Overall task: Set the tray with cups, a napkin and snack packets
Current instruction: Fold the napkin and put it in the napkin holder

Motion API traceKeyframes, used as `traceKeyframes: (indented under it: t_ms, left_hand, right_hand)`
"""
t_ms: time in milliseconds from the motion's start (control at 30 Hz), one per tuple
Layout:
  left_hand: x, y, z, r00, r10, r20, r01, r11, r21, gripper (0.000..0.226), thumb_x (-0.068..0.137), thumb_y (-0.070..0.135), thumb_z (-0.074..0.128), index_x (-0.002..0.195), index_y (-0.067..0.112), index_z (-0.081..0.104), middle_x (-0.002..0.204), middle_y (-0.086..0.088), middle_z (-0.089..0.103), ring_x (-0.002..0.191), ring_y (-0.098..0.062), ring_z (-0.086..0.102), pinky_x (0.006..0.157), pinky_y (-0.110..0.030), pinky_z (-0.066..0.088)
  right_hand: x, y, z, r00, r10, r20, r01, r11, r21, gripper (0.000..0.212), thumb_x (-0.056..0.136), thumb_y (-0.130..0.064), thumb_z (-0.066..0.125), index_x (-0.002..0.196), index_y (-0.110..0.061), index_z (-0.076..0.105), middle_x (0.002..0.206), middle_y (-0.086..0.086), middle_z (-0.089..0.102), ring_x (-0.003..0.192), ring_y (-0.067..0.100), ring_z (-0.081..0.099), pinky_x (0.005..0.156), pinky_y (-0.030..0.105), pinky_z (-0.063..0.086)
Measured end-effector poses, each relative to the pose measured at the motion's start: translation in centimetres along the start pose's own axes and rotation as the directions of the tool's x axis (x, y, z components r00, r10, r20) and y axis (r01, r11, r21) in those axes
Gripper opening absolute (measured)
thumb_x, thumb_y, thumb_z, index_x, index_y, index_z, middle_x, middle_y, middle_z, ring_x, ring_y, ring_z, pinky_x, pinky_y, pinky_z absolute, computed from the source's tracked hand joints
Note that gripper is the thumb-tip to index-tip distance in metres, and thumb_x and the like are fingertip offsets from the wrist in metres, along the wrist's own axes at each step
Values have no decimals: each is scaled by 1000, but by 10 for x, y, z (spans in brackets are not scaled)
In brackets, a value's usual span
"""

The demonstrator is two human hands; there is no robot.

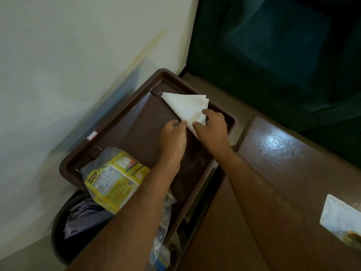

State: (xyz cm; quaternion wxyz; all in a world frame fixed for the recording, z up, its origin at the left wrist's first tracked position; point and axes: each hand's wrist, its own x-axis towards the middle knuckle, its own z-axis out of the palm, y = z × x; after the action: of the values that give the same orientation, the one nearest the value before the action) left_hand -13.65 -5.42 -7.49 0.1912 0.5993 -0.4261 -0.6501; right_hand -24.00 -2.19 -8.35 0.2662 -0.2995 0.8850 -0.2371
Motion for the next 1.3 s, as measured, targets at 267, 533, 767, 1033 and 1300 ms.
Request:
traceKeyframes:
  t_ms: [267,533,767,1033,1300]
  left_hand:
    - [7,5,1,987,-158,21,159,964,-214,21,102,15,62,120,10,73,115,-9,77,104,-24,76,87,-37,65]
    - [-1,7,-3,987,-159,1,153,952,-265,11,101,14,64,106,14,74,110,-6,77,107,-27,75,97,-46,62]
    - [-27,-7,-29,978,-83,193,143,935,-324,21,102,15,62,118,15,75,113,-3,81,107,-20,77,85,-34,64]
    - [-42,-26,-39,964,-115,240,178,948,-262,23,101,21,62,120,15,72,114,-7,80,109,-27,75,79,-34,62]
    - [-42,-18,-31,994,-63,95,86,962,-259,15,103,29,65,112,23,76,106,0,82,101,-22,79,84,-42,66]
  right_hand:
    - [-16,1,6,1000,20,6,-20,990,142,55,92,-17,77,143,-14,57,145,8,57,129,23,58,110,42,52]
    - [-44,2,2,1000,18,-25,-9,941,339,50,93,-13,76,141,-12,60,129,3,67,110,12,63,98,30,57]
    - [-52,4,-9,974,223,34,-186,706,684,63,95,-35,75,149,-22,44,127,-13,57,106,4,60,79,18,52]
    - [-57,9,-19,978,190,84,-186,620,762,40,91,-3,74,124,-25,67,126,-7,63,114,17,64,88,34,62]
    - [-79,12,-16,999,46,25,-50,728,684,33,101,-13,65,129,-28,70,127,-15,65,119,13,63,90,28,61]
